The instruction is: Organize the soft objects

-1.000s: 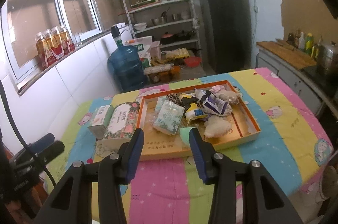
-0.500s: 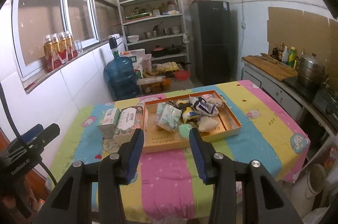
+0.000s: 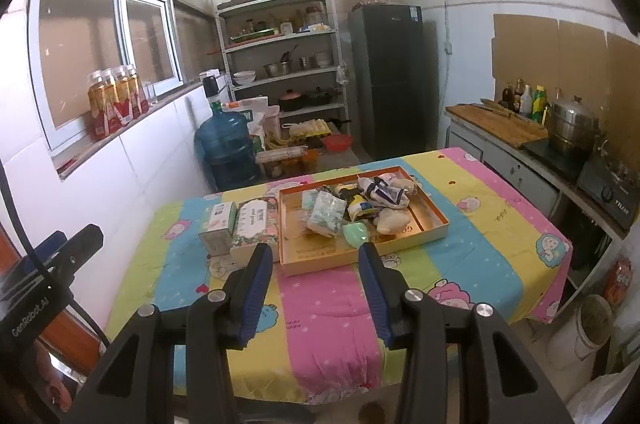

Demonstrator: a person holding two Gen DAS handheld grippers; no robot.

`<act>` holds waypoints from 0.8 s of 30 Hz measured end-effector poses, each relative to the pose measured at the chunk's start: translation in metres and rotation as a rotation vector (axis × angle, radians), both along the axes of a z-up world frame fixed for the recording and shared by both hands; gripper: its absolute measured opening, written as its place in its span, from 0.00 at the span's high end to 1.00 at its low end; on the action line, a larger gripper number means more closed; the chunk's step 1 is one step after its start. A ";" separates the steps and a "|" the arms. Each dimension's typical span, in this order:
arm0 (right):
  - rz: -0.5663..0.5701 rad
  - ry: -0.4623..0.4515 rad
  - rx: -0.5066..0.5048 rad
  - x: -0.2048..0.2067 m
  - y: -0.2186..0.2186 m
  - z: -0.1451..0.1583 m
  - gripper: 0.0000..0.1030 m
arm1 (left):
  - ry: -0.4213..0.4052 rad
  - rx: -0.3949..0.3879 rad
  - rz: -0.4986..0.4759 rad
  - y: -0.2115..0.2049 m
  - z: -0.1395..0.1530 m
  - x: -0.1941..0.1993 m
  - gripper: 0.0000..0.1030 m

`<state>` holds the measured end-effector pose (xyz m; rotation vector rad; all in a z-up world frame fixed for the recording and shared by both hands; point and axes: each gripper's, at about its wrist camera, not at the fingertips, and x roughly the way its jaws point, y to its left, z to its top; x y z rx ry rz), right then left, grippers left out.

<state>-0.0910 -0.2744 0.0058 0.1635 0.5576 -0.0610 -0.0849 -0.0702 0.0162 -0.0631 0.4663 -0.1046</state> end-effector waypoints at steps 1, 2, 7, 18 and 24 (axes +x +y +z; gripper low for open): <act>0.004 -0.002 -0.001 -0.001 0.002 0.001 0.57 | -0.001 0.001 0.001 0.000 0.001 -0.002 0.28; 0.006 -0.003 -0.002 -0.002 0.003 0.002 0.57 | -0.004 0.002 0.001 0.000 0.002 -0.005 0.28; 0.022 -0.010 -0.010 -0.005 0.009 0.007 0.57 | -0.005 -0.002 0.010 0.002 0.005 -0.010 0.28; 0.034 -0.011 -0.009 -0.006 0.014 0.007 0.57 | -0.002 0.003 0.021 0.004 0.007 -0.013 0.28; 0.033 -0.005 -0.006 -0.006 0.014 0.004 0.57 | 0.000 0.005 0.020 0.003 0.006 -0.013 0.28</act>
